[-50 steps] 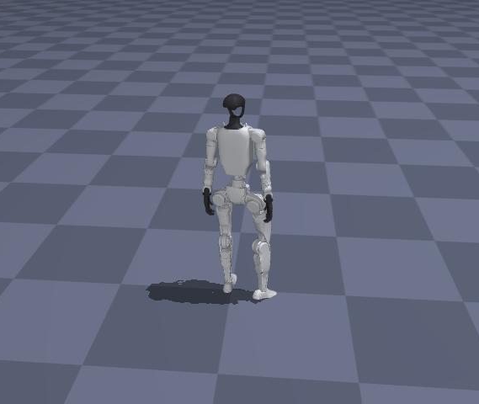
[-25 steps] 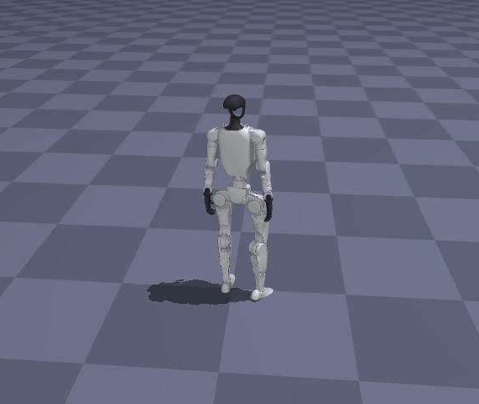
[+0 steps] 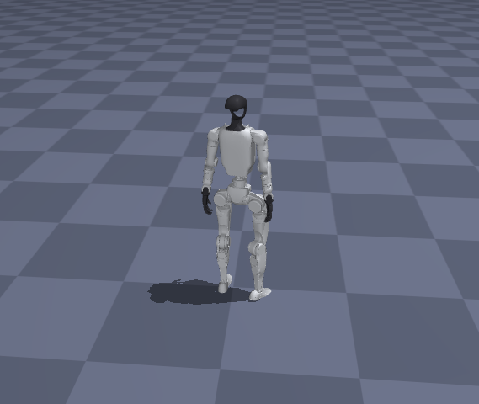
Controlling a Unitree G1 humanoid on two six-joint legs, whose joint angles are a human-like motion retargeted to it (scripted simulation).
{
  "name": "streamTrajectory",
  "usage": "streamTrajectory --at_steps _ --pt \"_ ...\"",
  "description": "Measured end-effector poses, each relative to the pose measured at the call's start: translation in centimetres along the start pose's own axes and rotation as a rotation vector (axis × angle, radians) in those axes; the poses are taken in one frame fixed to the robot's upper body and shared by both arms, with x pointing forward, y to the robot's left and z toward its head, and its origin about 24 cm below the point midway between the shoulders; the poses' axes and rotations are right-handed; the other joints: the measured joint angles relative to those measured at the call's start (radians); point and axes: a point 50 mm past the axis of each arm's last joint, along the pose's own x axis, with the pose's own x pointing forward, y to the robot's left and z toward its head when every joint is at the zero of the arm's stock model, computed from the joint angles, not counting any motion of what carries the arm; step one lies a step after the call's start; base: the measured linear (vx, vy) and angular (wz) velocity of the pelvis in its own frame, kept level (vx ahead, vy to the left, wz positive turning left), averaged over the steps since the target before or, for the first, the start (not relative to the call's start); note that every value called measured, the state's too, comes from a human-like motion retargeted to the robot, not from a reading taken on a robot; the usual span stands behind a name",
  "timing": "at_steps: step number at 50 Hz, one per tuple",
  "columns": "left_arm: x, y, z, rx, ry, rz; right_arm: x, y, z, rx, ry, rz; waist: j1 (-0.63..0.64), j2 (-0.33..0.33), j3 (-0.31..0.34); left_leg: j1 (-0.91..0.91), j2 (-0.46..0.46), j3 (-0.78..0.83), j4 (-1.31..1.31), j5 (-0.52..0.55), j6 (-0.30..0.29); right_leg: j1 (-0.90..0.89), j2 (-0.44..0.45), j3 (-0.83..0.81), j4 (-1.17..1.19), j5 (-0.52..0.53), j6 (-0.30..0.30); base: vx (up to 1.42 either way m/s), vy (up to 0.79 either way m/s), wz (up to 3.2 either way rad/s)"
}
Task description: Upper body actions
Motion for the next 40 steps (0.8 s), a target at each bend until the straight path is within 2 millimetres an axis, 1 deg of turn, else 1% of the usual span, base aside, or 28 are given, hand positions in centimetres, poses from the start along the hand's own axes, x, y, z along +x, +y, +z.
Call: streamTrajectory --at_steps 5,8,10,12,14,17,20,22,25,27,30,32,34,37,38,40 --pt "0.0 0.1 0.4 -0.009 -0.016 0.010 0.0 -0.3 0.3 0.012 -0.011 -0.019 -0.003 0.002 -0.006 0.002 0.006 0.001 0.000 -0.003 -0.004 0.001 0.003 0.001 0.001 -0.004 0.002 0.00 0.00 0.00" --pt "-0.1 0.6 1.7 -0.019 -0.066 0.038 0.1 -0.7 0.8 0.044 -0.040 -0.042 -0.005 0.003 -0.007 0.004 0.008 0.000 0.000 -0.004 -0.005 0.005 0.004 0.001 0.001 -0.007 0.003 0.00 0.00 0.00" --pt "-0.3 1.2 3.1 -0.041 -0.117 0.064 0.1 -1.1 1.4 0.083 -0.070 -0.064 -0.005 0.004 -0.010 0.004 0.010 -0.002 0.000 -0.004 -0.006 0.006 0.005 0.000 0.000 -0.008 0.004 0.00 0.00 0.00" --pt "-0.7 1.9 4.8 -0.075 -0.185 0.092 0.2 -1.8 2.3 0.132 -0.111 -0.094 -0.006 0.005 -0.012 0.005 0.012 -0.003 0.000 -0.004 -0.008 0.008 0.006 -0.001 0.000 -0.009 0.005 0.00 0.00 0.00" --pt "-1.3 2.9 7.0 -0.115 -0.272 0.125 0.1 -2.9 3.5 0.182 -0.167 -0.134 -0.007 0.006 -0.013 0.006 0.014 -0.003 -0.001 -0.004 -0.009 0.009 0.007 -0.001 0.000 -0.010 0.005 0.00 0.00 0.00" --pt "-3.0 4.8 10.9 -0.170 -0.432 0.193 -0.4 -5.5 6.0 0.251 -0.281 -0.218 -0.009 0.009 -0.013 0.009 0.016 -0.002 -0.001 -0.005 -0.010 0.010 0.008 0.000 0.001 -0.011 0.005 0.00 0.00 0.00" --pt "-6.0 7.5 15.1 -0.208 -0.615 0.283 -1.7 -9.1 9.4 0.311 -0.437 -0.322 -0.011 0.012 -0.013 0.010 0.019 0.001 -0.001 -0.005 -0.011 0.009 0.009 0.002 0.003 -0.012 0.005 0.00 0.00 0.00" --pt "-8.7 9.5 17.9 -0.218 -0.747 0.353 -3.3 -11.7 11.8 0.340 -0.558 -0.403 -0.014 0.014 -0.017 0.009 0.021 0.002 -0.001 -0.005 -0.012 0.007 0.009 0.003 0.003 -0.011 0.006 0.00 0.00 0.00" --pt "-13.8 12.5 21.6 -0.220 -0.953 0.467 -6.9 -15.7 15.6 0.381 -0.760 -0.531 -0.020 0.018 -0.026 0.006 0.022 0.002 -0.001 -0.004 -0.013 0.004 0.009 0.003 0.003 -0.011 0.006 0.00 0.06 0.00" --pt "-17.8 14.1 23.6 -0.210 -1.096 0.547 -10.0 -18.1 18.1 0.436 -0.907 -0.614 -0.024 0.021 -0.036 0.003 0.023 0.001 -0.001 -0.004 -0.013 0.002 0.009 0.003 0.003 -0.011 0.007 0.03 0.07 0.02" --pt "-24.3 15.9 26.0 -0.198 -1.311 0.668 -15.8 -20.8 21.4 0.546 -1.167 -0.707 -0.030 0.025 -0.052 -0.002 0.023 0.000 -0.001 -0.003 -0.014 -0.002 0.008 0.002 0.003 -0.012 0.008 0.04 0.07 0.02" --pt "-28.9 16.6 26.9 -0.190 -1.459 0.751 -20.2 -22.3 23.3 0.601 -1.360 -0.763 -0.036 0.029 -0.064 -0.005 0.023 -0.001 -0.001 -0.004 -0.014 -0.004 0.007 0.002 0.004 -0.013 0.009 0.04 0.08 0.01" --pt "-33.5 16.8 27.3 -0.176 -1.616 0.835 -24.8 -23.1 24.8 0.614 -1.547 -0.808 -0.041 0.033 -0.078 -0.009 0.023 -0.001 0.000 -0.004 -0.014 -0.007 0.007 0.001 0.004 -0.014 0.010 0.06 0.09 0.01" --pt "-40.0 16.2 27.1 -0.144 -1.862 0.965 -30.9 -23.1 26.3 0.567 -1.786 -0.854 -0.047 0.040 -0.101 -0.015 0.023 -0.003 0.000 -0.005 -0.015 -0.011 0.005 0.001 0.004 -0.016 0.013 0.09 0.09 0.02" --pt "-41.8 15.8 26.8 -0.138 -1.936 1.005 -32.8 -22.9 26.5 0.536 -1.856 -0.877 -0.049 0.042 -0.109 -0.017 0.022 -0.004 0.000 -0.006 -0.014 -0.013 0.004 0.000 0.005 -0.017 0.014 0.10 0.09 0.05" --pt "-44.8 14.9 26.2 -0.135 -2.073 1.070 -36.2 -22.6 26.6 0.476 -1.979 -0.956 -0.051 0.045 -0.122 -0.019 0.021 -0.007 0.001 -0.007 -0.014 -0.012 0.003 -0.002 0.005 -0.019 0.015 0.09 0.08 0.07"
